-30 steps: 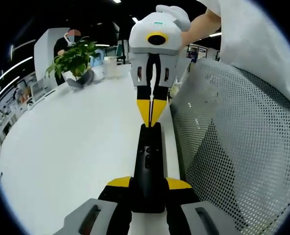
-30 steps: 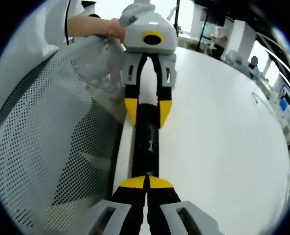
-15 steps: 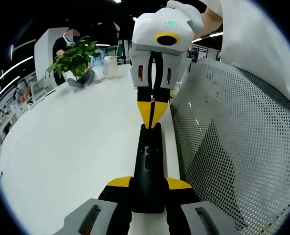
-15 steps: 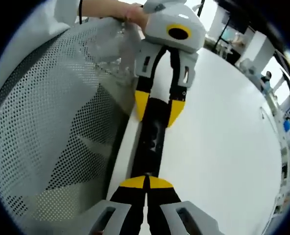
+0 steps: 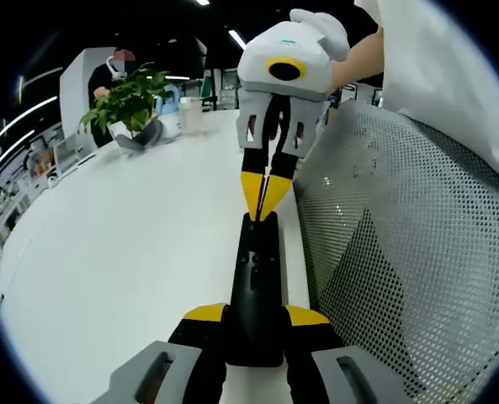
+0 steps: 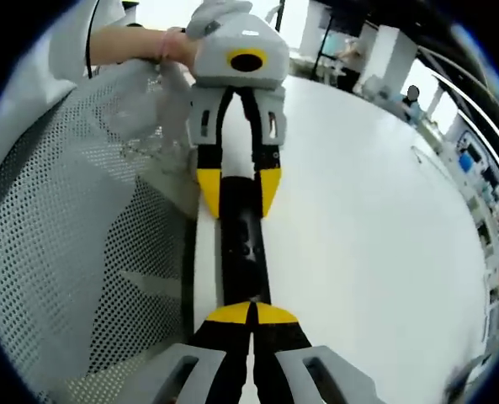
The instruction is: Press the specified remote control buttons in sequence, fully releasing each button before pressing the next.
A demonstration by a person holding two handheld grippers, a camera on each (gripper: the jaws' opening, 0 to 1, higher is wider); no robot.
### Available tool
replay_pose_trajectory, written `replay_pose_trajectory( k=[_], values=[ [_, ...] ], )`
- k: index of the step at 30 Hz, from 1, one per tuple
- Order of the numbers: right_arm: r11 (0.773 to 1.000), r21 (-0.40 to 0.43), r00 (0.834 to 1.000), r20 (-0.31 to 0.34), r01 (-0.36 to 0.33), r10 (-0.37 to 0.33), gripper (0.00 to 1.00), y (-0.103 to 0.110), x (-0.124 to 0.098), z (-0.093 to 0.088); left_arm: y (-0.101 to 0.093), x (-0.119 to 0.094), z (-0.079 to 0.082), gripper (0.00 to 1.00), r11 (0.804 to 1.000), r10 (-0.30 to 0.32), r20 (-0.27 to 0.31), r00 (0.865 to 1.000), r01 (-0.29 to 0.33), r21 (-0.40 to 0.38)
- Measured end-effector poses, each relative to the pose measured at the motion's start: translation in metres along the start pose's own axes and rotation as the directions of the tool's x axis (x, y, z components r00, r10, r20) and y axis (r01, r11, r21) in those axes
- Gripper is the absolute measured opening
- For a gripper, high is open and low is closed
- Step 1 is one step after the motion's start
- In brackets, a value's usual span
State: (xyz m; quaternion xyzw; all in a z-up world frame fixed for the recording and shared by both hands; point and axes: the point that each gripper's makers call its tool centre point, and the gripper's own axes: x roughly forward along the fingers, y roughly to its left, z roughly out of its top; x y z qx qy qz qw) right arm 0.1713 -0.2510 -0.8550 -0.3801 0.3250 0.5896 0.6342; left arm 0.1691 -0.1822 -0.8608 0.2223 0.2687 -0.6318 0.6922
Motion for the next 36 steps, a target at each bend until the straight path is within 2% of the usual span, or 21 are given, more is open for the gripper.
replay_pose_trajectory(
  k=[2,4,11,12,13,21,25,27,31,36],
  values=[
    [1.000,0.020,1.000,-0.009,0.002,-0.001,0.00,-0.001,0.000,0.000,0.000,0.000,0.001,0.25,0.999,-0.002,0.003,1.000,0.002,-0.045],
    [0.994,0.109,0.999,-0.023,0.028,-0.025,0.00,-0.002,0.000,0.000,0.002,0.000,0.002,0.26,0.998,-0.003,-0.005,1.000,0.003,-0.062],
    [0.992,0.112,0.998,-0.015,0.065,-0.064,0.00,-0.001,0.000,0.000,0.000,0.000,0.001,0.25,1.000,-0.011,-0.013,1.000,0.010,-0.010],
    [0.998,0.031,0.998,-0.010,0.059,-0.058,0.00,-0.002,0.001,0.000,0.000,0.000,0.000,0.25,1.000,-0.013,-0.011,1.000,0.013,0.003],
    [0.998,0.029,0.999,-0.005,0.054,-0.054,0.00,-0.001,0.000,0.000,0.000,0.000,0.000,0.24,1.000,-0.014,-0.011,1.000,0.014,0.002],
    [0.990,0.137,0.998,0.058,-0.009,0.001,0.00,-0.002,-0.001,0.004,-0.001,0.001,0.000,0.24,1.000,-0.017,-0.020,1.000,0.018,0.024],
    [0.994,0.106,0.998,0.055,-0.031,0.025,0.00,0.004,0.004,0.012,-0.001,0.002,0.000,0.24,1.000,-0.017,-0.018,1.000,0.017,0.027],
    [0.998,0.067,0.999,0.036,-0.019,0.017,0.00,0.004,0.005,0.011,0.000,0.002,0.000,0.24,1.000,-0.017,-0.018,1.000,0.017,0.025],
    [0.998,0.053,1.000,0.020,-0.019,0.018,0.00,0.005,0.005,0.010,0.000,0.002,0.000,0.24,1.000,-0.016,-0.016,1.000,0.016,0.025],
    [0.998,-0.048,0.998,-0.054,-0.044,0.041,0.00,0.006,0.006,0.010,0.000,0.002,0.000,0.24,1.000,-0.016,-0.016,1.000,0.017,0.025]
  ],
)
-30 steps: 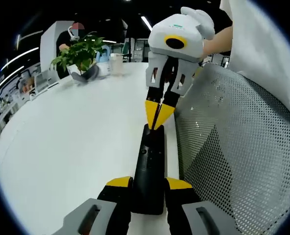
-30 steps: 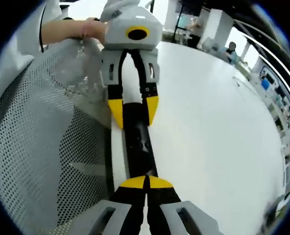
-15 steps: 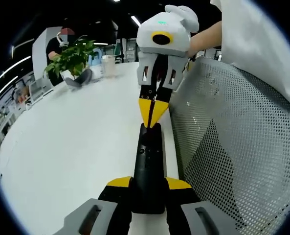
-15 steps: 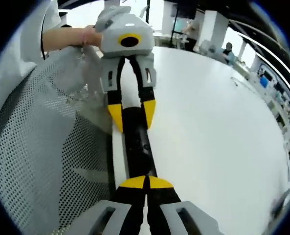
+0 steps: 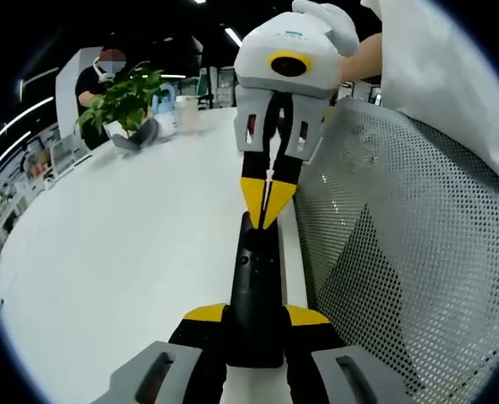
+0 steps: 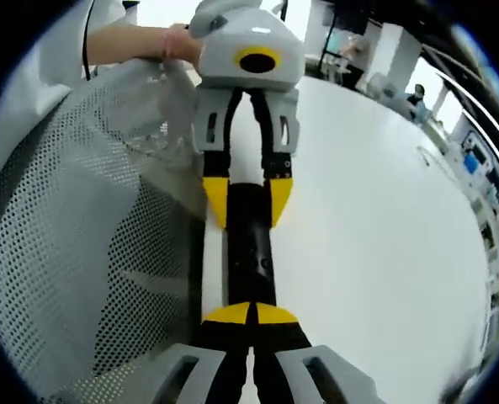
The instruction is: Press the specified remote control buttons in sequence, fully releasing each button before pressing the next.
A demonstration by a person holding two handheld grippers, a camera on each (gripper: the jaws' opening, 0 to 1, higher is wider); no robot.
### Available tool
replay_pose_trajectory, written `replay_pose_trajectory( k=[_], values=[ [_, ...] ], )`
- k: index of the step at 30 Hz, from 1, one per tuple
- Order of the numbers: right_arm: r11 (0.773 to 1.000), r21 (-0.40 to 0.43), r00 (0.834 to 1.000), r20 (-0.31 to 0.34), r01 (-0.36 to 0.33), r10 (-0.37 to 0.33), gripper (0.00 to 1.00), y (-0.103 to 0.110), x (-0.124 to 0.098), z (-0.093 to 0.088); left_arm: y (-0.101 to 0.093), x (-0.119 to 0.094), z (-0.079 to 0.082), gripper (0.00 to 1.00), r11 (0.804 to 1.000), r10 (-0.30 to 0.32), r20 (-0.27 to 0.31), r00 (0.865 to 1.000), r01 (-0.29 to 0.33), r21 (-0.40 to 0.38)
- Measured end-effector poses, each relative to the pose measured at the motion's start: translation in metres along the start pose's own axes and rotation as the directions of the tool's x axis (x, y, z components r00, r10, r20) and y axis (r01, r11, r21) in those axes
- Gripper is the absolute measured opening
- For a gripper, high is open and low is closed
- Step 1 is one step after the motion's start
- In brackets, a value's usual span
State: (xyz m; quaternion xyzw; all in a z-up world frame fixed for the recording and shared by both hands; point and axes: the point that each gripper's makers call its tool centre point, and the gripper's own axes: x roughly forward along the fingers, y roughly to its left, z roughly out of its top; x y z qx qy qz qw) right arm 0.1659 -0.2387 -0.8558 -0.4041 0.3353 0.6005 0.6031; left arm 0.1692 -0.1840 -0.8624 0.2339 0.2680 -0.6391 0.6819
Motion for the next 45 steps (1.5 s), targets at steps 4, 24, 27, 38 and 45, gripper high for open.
replay_pose_trajectory(
  k=[4,24,27,38,45],
  values=[
    [1.000,-0.005,0.998,-0.059,-0.016,0.016,0.00,-0.0009,0.0020,0.0005,-0.0001,-0.0001,0.0002,0.24,1.000,-0.002,0.003,1.000,0.002,-0.002],
    [0.985,0.169,0.989,0.148,-0.043,0.018,0.00,-0.0008,-0.0020,0.0031,-0.0022,-0.0016,-0.0005,0.25,1.000,-0.003,-0.010,1.000,0.003,0.010],
    [0.988,0.149,0.990,0.140,-0.043,0.022,0.00,0.0006,-0.0019,0.0034,-0.0026,-0.0020,-0.0004,0.25,1.000,-0.003,-0.008,1.000,0.003,0.009],
    [0.997,0.083,0.994,0.113,-0.010,0.001,0.04,0.0030,-0.0006,0.0046,-0.0024,-0.0021,-0.0005,0.25,1.000,-0.004,-0.008,1.000,0.004,0.007],
    [1.000,0.024,0.997,0.079,0.018,-0.020,0.05,-0.0004,0.0005,0.0044,-0.0025,-0.0020,-0.0004,0.25,1.000,-0.003,-0.008,1.000,0.003,0.010]
  ],
)
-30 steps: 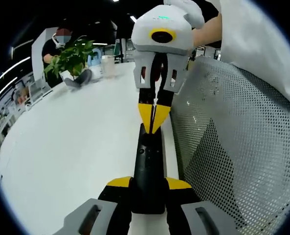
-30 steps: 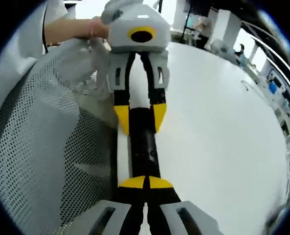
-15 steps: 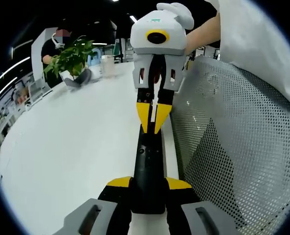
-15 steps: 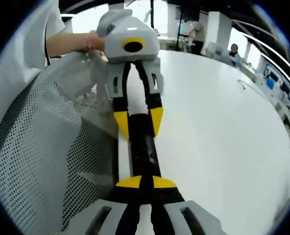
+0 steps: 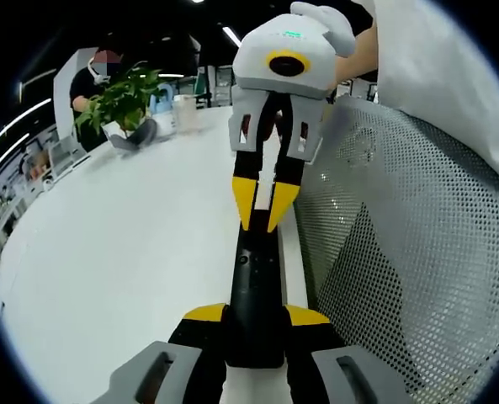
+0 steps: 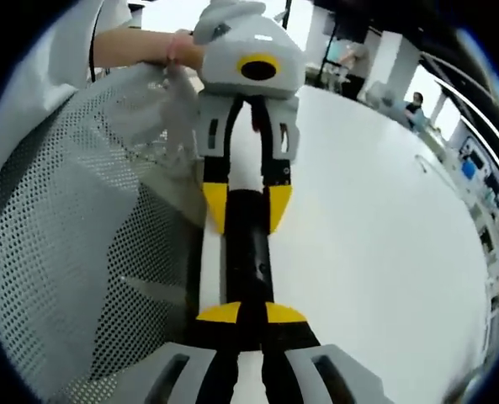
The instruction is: Press the specified remote control buttons in sequence, fully releasing each button before pressing the next.
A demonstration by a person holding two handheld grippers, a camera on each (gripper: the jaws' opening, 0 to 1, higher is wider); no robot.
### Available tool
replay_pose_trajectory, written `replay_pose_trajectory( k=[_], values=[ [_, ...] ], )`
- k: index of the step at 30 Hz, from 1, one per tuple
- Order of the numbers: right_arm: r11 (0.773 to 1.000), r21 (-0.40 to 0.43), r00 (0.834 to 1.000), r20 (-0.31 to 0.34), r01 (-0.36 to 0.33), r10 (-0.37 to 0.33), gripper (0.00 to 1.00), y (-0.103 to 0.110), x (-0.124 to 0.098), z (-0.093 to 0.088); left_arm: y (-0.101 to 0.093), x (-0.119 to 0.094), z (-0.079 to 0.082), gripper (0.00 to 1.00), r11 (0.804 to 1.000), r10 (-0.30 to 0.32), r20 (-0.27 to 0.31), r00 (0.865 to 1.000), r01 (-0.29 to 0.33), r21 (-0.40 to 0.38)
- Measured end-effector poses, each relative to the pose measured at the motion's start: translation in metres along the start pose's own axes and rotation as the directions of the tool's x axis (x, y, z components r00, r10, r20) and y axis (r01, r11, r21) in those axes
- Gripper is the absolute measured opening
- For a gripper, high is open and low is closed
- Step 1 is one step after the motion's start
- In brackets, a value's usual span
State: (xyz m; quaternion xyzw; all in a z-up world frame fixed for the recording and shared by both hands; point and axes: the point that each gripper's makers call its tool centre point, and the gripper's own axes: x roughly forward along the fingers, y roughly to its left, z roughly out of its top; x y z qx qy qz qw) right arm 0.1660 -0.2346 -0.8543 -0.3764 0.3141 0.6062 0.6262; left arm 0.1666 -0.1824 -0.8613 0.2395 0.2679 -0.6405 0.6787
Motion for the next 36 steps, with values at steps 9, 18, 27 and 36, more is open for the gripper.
replay_pose_trajectory(
  k=[9,18,27,36],
  values=[
    [0.998,-0.013,0.993,-0.104,-0.060,0.058,0.05,0.0001,0.0016,-0.0001,-0.0002,-0.0004,0.0000,0.25,1.000,0.000,-0.001,1.000,0.000,0.005],
    [0.994,0.031,0.974,-0.201,-0.101,0.105,0.05,-0.0012,0.0052,0.0005,0.0003,0.0000,0.0003,0.25,1.000,-0.001,0.003,1.000,0.001,0.000],
    [0.993,0.086,0.995,-0.043,-0.086,0.090,0.05,-0.0019,0.0012,0.0003,0.0008,-0.0001,0.0002,0.25,1.000,-0.004,0.007,1.000,0.004,-0.006],
    [0.983,0.172,0.988,0.151,-0.063,0.037,0.06,-0.0034,0.0000,0.0024,0.0016,0.0001,-0.0002,0.25,1.000,-0.002,0.011,1.000,0.002,-0.007]
  ],
)
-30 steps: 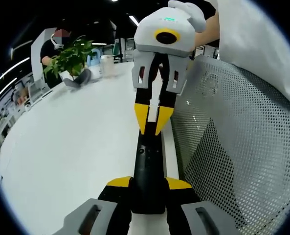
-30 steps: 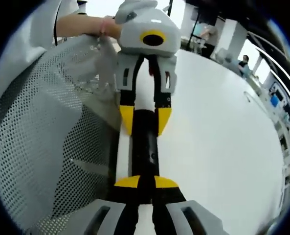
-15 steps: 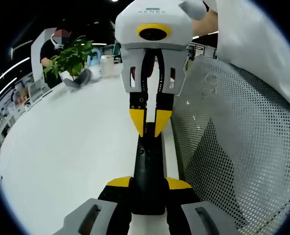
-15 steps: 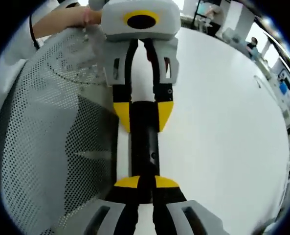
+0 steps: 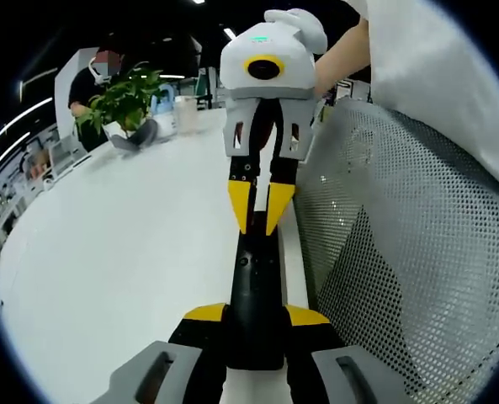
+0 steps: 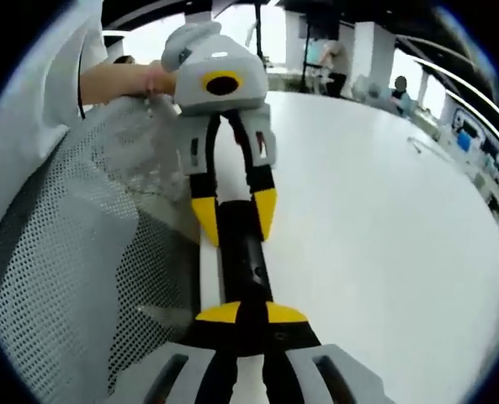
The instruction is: Press the specified remote control buttons in sequence, fully releasing each button before pressing the next.
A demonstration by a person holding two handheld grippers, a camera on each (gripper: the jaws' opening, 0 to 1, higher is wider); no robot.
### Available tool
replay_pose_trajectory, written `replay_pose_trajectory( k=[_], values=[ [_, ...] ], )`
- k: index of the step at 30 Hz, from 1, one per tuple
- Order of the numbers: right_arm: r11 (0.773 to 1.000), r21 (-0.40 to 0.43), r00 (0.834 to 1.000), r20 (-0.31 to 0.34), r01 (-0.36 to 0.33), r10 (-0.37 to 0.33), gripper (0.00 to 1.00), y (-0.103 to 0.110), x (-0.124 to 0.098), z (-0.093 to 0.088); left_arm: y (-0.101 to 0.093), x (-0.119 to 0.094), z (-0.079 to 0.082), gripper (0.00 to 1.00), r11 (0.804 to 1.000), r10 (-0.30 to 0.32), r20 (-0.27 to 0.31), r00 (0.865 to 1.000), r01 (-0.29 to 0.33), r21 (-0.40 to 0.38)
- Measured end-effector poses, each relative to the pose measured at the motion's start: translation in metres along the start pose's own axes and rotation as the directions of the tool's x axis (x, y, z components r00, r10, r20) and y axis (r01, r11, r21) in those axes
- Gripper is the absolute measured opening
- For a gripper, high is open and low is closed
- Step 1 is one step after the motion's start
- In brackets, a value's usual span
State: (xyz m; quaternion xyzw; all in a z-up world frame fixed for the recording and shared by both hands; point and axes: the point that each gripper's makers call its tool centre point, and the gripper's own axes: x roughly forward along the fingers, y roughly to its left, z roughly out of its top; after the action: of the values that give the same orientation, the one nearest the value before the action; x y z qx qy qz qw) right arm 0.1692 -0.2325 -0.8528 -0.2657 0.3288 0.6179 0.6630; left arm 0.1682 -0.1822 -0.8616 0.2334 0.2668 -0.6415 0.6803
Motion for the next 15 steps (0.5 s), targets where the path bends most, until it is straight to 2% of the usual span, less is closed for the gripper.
replay_pose_trajectory(
  k=[4,7,9,10,12,15],
  values=[
    [0.996,-0.087,1.000,-0.016,-0.001,-0.001,0.08,0.0050,0.0024,0.0031,-0.0005,-0.0001,0.0000,0.25,1.000,0.000,0.001,1.000,0.000,0.000],
    [0.993,-0.119,0.999,-0.038,-0.013,0.008,0.08,0.0063,0.0022,0.0032,-0.0015,-0.0003,0.0000,0.25,1.000,0.001,0.001,1.000,-0.001,0.001],
    [0.992,-0.122,0.998,-0.062,-0.016,0.008,0.08,0.0070,0.0029,0.0038,-0.0019,-0.0004,0.0001,0.25,1.000,0.001,0.001,1.000,-0.001,0.000],
    [0.986,-0.164,0.996,-0.088,-0.024,0.010,0.08,0.0070,0.0029,0.0032,-0.0020,-0.0005,0.0001,0.25,1.000,0.001,0.001,1.000,-0.001,0.000],
    [0.987,-0.160,0.993,-0.118,-0.034,0.015,0.07,0.0069,0.0038,0.0037,-0.0025,-0.0006,0.0004,0.25,1.000,0.001,0.001,1.000,-0.001,0.000],
    [0.992,-0.105,0.978,-0.204,-0.063,0.041,0.07,0.0062,0.0040,0.0027,-0.0027,-0.0007,0.0005,0.25,1.000,0.001,0.001,1.000,-0.001,0.000]
  ],
)
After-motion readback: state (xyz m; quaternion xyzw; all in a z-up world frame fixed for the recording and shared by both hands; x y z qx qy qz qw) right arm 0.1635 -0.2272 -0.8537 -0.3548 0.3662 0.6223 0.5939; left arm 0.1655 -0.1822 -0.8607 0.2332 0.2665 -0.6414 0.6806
